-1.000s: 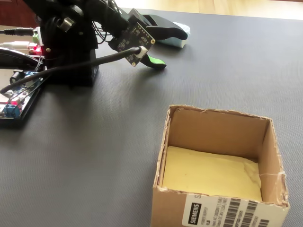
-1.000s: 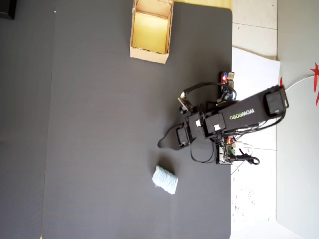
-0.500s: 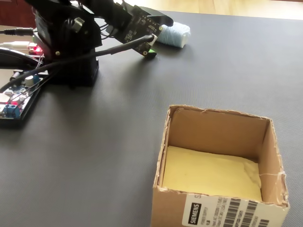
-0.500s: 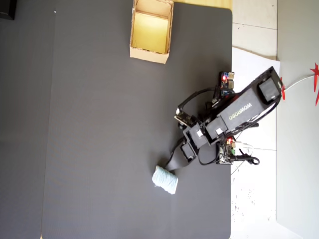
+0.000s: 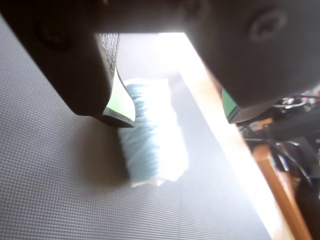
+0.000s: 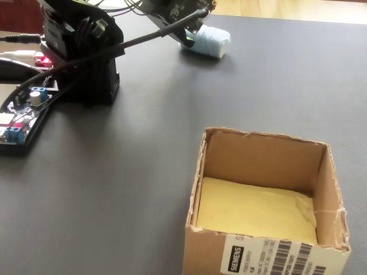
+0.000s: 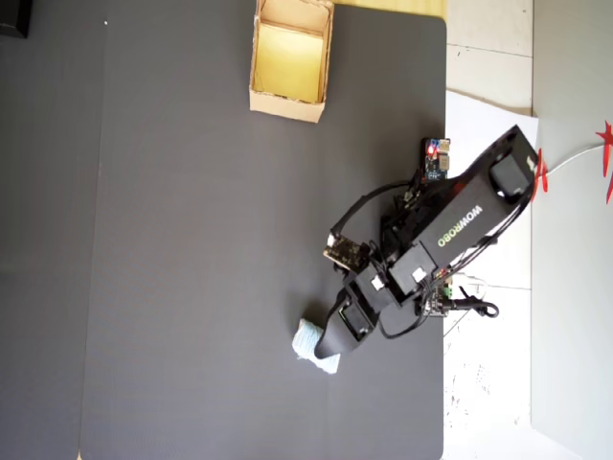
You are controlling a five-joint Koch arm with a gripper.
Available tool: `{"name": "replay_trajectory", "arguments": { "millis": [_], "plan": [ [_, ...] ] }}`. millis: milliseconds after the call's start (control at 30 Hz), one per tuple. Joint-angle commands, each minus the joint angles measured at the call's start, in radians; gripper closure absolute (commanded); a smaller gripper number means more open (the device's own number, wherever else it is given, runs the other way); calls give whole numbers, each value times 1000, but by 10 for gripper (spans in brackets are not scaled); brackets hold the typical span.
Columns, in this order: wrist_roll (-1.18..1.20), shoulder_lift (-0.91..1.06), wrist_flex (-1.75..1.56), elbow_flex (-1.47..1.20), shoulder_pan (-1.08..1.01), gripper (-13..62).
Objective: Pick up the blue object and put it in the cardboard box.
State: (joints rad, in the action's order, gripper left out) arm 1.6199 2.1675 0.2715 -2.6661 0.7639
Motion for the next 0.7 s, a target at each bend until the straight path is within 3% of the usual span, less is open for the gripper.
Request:
{"name": "replay_trajectory", "arguments": {
  "millis": [0,167,667],
  "plan": [
    [32,3,6,124,15,164],
    [-5,-184,454,499,103,165],
    [-11,-459,445,506,141,181]
  ]
}}
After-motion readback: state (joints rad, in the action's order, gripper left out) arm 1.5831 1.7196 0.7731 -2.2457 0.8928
